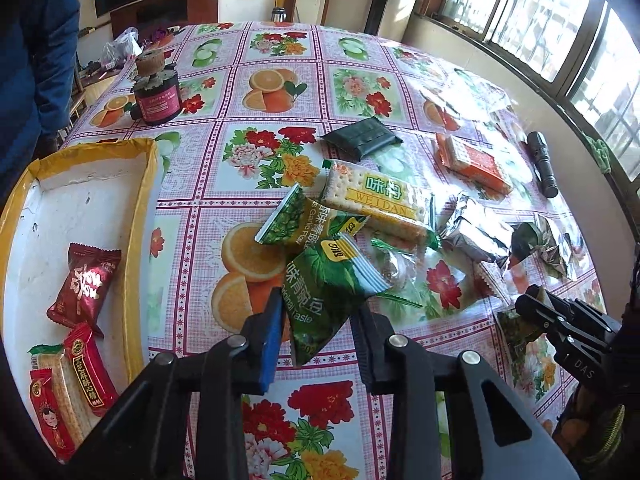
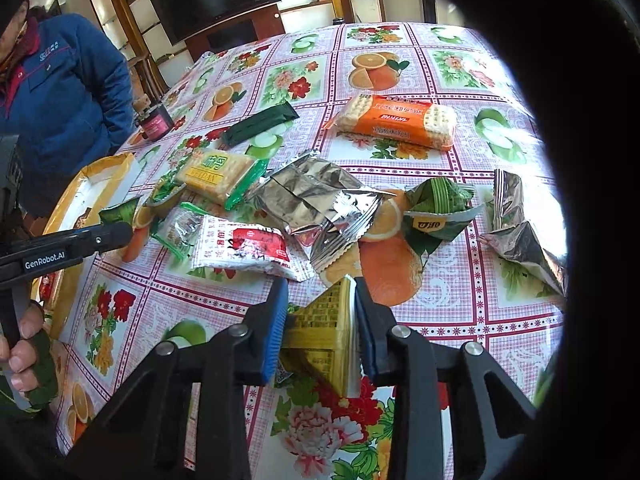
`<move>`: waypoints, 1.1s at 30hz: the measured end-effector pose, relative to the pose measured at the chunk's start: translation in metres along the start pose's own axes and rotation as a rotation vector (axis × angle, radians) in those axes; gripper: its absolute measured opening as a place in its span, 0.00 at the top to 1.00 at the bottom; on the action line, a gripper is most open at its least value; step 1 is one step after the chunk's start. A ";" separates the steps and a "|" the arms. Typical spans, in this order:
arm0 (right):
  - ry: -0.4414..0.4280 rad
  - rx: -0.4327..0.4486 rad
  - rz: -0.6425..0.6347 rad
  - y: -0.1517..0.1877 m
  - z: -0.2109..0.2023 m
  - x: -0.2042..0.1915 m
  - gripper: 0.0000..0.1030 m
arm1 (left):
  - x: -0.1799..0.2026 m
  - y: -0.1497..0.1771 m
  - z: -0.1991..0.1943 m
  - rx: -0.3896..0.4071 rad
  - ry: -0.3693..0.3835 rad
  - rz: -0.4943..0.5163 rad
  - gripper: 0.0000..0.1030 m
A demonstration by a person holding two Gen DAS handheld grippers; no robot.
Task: Organize snacks
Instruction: 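Grasp the yellow-green packet with the right tool while the left tool lifts the green bag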
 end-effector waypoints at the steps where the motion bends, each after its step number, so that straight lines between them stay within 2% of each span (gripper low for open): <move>1: -0.010 -0.001 0.008 0.001 -0.001 0.001 0.69 | 0.001 0.001 -0.003 0.005 -0.001 -0.002 0.70; 15: -0.058 0.033 0.034 0.013 -0.029 -0.003 0.76 | -0.002 0.023 -0.041 0.037 0.007 -0.032 0.70; 25: -0.126 0.060 0.000 0.006 -0.042 -0.039 0.76 | -0.026 0.037 -0.082 0.096 -0.022 -0.049 0.70; 33: -0.197 0.076 -0.035 -0.002 -0.050 -0.082 0.76 | -0.062 0.049 -0.103 0.124 -0.052 -0.105 0.70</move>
Point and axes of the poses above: each gripper's, at about its wrist camera, not at the fingertips, and z roughly the way its jaws point, x to its right, y to its underside, the point moved 6 cm from there along z, roughly the way its jaws point, and after that the axes turned 4 degrees about -y, right-handed, at the moved point
